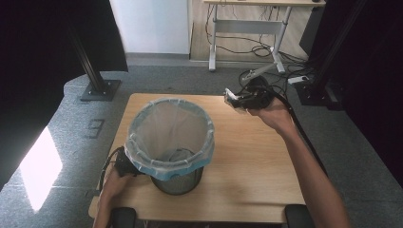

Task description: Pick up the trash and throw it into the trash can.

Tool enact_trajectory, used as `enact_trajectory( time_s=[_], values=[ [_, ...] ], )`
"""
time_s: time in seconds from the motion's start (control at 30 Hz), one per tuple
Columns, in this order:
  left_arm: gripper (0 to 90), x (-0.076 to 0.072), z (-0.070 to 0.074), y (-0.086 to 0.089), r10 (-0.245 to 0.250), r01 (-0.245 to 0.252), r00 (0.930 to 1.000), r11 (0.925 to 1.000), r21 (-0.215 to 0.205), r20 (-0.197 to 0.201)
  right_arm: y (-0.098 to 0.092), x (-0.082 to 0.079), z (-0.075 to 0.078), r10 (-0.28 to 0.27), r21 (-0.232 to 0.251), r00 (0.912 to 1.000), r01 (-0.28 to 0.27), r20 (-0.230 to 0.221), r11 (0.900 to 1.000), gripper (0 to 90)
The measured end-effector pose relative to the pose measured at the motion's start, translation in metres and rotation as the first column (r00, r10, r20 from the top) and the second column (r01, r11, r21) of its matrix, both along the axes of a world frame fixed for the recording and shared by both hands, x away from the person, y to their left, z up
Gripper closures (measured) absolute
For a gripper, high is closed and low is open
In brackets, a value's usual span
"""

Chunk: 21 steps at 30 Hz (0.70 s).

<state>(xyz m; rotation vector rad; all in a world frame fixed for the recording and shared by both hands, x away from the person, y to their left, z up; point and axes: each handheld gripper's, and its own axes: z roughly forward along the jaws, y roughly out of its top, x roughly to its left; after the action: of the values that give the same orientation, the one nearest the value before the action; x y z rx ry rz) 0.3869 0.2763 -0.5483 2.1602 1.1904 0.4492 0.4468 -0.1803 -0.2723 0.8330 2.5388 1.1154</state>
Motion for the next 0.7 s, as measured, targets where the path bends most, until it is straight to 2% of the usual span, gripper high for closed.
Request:
enact_trajectory(
  time_s=[0.7],
  values=[
    [0.0, 0.000, 0.000, 0.000, 0.000, 0.000, 1.0000, 1.0000, 0.000, 0.000, 0.030, -0.014, 0.052, 0.089, 0.022, 0.9956, -0.090, 0.028, 0.996, 84.9]
  ],
)
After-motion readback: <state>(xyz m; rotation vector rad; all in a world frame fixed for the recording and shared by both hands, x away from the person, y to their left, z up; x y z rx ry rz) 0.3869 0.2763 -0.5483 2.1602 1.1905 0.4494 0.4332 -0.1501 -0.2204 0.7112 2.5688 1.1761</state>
